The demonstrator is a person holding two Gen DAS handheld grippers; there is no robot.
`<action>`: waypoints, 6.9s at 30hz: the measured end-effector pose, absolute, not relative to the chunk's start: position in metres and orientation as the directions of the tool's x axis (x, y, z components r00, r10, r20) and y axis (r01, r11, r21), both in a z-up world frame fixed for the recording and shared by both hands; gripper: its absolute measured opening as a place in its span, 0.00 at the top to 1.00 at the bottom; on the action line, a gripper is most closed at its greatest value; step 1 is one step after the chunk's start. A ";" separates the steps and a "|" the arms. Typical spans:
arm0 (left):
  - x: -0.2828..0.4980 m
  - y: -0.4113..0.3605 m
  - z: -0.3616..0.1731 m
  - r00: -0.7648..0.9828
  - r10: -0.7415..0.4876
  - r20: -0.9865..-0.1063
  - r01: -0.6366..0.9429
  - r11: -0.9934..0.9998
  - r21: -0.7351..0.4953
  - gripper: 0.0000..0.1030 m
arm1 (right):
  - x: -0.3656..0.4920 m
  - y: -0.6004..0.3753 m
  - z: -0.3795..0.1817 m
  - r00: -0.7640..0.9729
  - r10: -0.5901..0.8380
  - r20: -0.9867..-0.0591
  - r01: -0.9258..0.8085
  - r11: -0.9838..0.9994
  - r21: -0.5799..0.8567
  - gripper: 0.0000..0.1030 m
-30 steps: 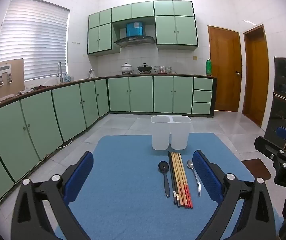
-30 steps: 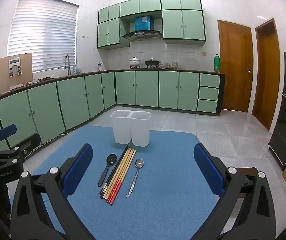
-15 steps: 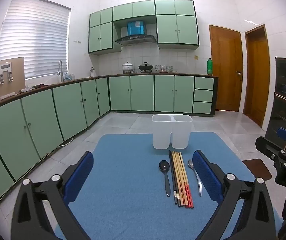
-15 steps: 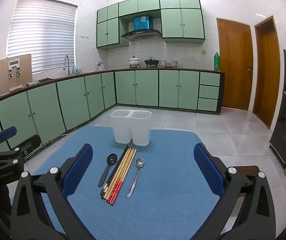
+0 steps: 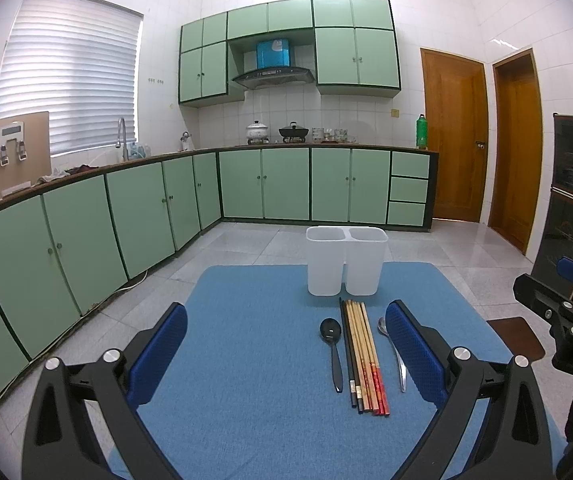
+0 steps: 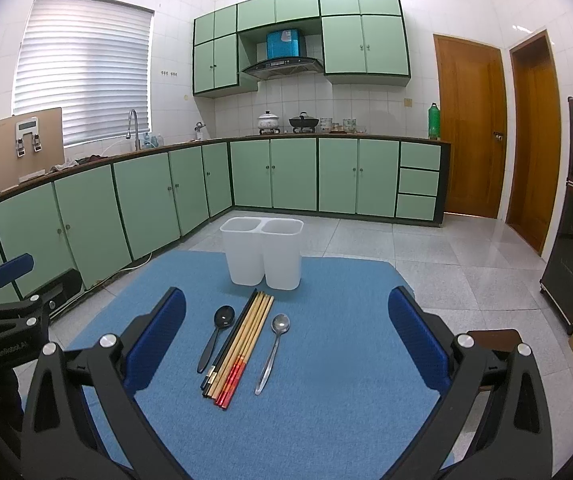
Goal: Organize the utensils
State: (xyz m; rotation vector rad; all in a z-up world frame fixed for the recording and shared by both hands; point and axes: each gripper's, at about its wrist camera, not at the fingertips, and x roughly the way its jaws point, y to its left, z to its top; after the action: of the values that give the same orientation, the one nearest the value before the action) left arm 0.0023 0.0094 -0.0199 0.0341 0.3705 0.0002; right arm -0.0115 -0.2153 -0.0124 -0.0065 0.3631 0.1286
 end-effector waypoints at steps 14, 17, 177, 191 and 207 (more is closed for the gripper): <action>0.001 0.012 -0.028 0.933 0.008 -0.361 0.004 0.999 0.033 0.06 | -0.013 -0.212 -0.015 0.926 0.124 -0.355 -0.125 0.992 0.018 0.05; 0.004 0.010 -0.017 0.932 0.007 -0.363 0.004 1.000 0.031 0.06 | -0.012 -0.213 -0.015 0.926 0.123 -0.357 -0.125 0.992 0.018 0.05; 0.323 0.012 0.011 0.975 -0.192 -0.113 0.183 0.979 -0.089 0.66 | 0.269 -0.248 0.030 0.920 0.296 -0.258 -0.250 0.948 0.199 0.73; 0.410 -0.008 -0.035 0.963 -0.144 -0.227 0.132 0.989 -0.067 0.66 | 0.366 -0.221 -0.009 0.905 0.179 -0.385 -0.155 0.984 0.091 0.73; 0.293 0.024 -0.063 0.878 -0.147 -0.454 0.109 0.988 -0.109 0.27 | 0.251 -0.232 -0.060 0.822 0.181 -0.540 -0.102 0.980 0.173 0.25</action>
State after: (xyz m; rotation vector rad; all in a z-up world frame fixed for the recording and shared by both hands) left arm 0.2928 0.0242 -0.0632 -0.0811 0.4799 -0.1339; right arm 0.2506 -0.2323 -0.0603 0.1383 0.5870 0.1511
